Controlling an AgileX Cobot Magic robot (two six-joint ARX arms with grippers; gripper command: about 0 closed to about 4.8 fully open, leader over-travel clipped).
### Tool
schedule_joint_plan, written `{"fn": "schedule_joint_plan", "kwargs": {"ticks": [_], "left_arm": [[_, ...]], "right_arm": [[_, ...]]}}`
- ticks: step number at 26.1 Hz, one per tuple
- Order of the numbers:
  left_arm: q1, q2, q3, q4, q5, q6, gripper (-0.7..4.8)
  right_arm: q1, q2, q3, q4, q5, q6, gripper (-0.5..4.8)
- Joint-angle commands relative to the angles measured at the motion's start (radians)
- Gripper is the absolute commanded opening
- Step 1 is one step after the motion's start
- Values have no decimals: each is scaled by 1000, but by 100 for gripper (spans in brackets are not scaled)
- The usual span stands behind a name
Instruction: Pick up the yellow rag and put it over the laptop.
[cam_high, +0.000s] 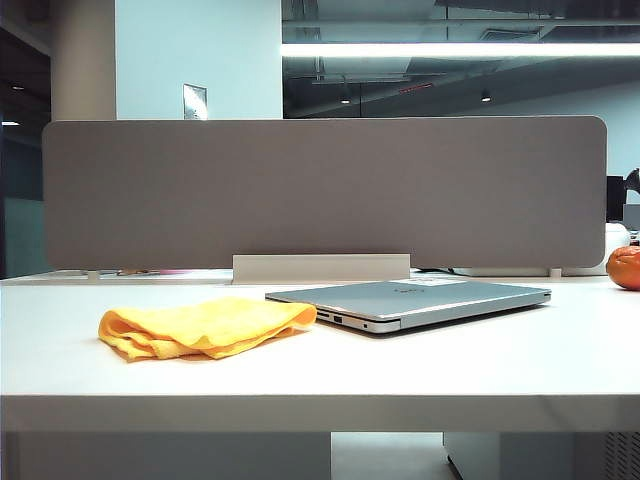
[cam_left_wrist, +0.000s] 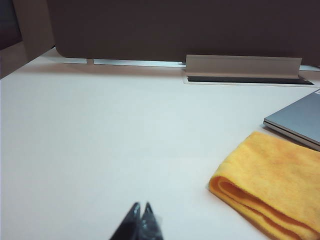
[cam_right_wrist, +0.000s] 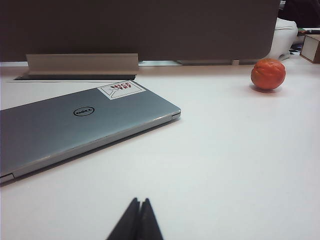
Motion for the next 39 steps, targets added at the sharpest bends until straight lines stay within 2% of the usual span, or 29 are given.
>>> {"fn": "schedule_joint_plan", "kwargs": {"ticks": [1, 13, 14, 25, 31, 35, 39], "left_arm": [[-2, 1, 3, 6, 0, 4, -6], [-2, 1, 3, 13, 25, 0, -6], [-2, 1, 3, 13, 27, 0, -6], [-2, 1, 3, 5, 27, 1, -6], [-2, 1, 3, 5, 27, 1, -6], [-2, 1, 5, 11, 35, 1, -6], [-2, 1, 18, 16, 69, 0, -6]], "right_arm": [[0, -1, -4, 16, -1, 1, -5], [0, -1, -4, 16, -3, 34, -5], [0, -1, -4, 16, -27, 66, -5], [0, -1, -4, 16, -371, 67, -5], [0, -1, -4, 16, -618, 68, -5], [0, -1, -4, 14, -702, 68, -5], [0, -1, -4, 5, -708, 68, -5]]}}
